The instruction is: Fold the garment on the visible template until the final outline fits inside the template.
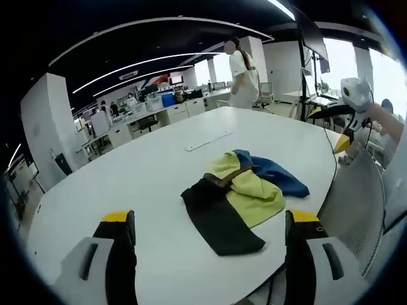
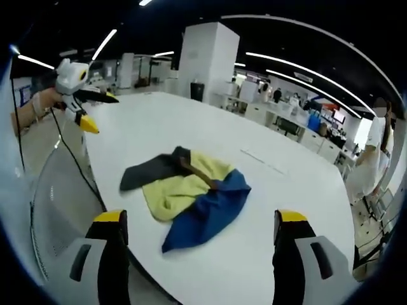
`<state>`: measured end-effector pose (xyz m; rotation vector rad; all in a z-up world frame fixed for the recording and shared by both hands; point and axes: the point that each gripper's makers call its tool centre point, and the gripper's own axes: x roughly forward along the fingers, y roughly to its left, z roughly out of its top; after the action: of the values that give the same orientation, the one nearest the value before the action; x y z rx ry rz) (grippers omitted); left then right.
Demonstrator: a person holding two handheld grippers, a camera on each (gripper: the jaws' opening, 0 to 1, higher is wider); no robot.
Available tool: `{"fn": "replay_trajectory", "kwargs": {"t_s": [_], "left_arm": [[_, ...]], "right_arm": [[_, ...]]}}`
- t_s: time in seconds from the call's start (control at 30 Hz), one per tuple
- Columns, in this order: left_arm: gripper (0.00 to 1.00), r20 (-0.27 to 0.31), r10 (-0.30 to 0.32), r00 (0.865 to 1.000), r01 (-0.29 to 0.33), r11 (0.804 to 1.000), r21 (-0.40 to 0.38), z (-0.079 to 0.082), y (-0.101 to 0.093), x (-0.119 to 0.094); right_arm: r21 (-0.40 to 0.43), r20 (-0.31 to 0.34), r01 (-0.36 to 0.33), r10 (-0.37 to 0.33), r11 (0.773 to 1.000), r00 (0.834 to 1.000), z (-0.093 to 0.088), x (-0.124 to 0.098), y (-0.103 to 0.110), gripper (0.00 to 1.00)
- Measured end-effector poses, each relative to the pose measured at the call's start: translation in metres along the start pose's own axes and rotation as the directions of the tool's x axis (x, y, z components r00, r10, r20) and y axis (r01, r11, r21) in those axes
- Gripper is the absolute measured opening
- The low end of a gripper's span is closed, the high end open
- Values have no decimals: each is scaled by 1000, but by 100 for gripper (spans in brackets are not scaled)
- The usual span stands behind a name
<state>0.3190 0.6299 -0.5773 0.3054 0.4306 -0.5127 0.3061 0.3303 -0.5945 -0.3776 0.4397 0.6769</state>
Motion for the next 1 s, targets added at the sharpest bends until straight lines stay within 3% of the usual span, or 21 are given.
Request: {"fn": "replay_trajectory", "kwargs": {"t_s": [1.0], "left_arm": [[91, -26, -55, 998, 57, 995, 79, 6, -7, 45]], "right_arm": [[-11, -2, -29, 29, 1000, 1000, 6, 31, -8, 89]]}}
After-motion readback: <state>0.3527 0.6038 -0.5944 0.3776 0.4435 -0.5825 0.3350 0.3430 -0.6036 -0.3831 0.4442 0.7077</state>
